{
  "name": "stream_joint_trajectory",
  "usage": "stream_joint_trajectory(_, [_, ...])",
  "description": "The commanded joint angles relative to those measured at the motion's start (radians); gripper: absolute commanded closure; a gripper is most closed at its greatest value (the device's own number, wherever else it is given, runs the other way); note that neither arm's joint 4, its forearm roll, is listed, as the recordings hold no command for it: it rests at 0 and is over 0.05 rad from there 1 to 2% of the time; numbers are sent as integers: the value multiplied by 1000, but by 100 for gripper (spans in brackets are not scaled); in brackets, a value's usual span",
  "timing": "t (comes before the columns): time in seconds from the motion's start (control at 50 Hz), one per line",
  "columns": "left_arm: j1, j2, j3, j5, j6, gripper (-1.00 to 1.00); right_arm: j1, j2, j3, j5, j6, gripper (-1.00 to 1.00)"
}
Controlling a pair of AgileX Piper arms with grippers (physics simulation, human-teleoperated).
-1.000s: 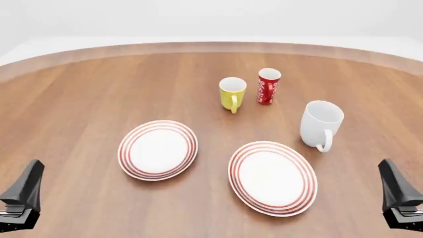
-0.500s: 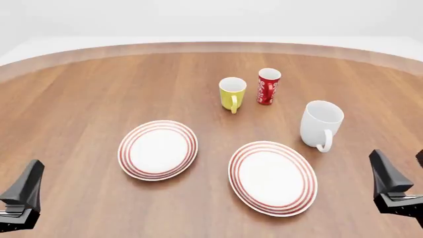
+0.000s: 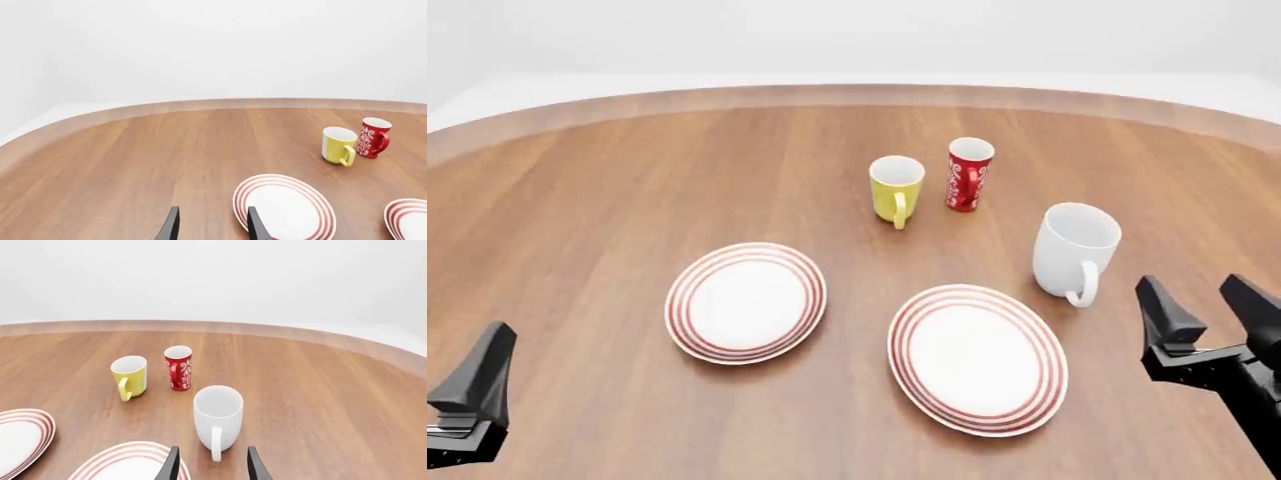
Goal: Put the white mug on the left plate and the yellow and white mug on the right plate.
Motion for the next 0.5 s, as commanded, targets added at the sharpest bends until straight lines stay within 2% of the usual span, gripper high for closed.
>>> stream_joint_trajectory(0.02, [0,0,0,0,0,-100,-1,208,0,-183,3,-100])
stream_joint_trajectory(0.2, [0,0,0,0,0,-100,1,354,-3,-308,6,-100])
stream_joint_trajectory(0.5, [0,0,0,0,0,-100,7,498,-47,-389,9,-100])
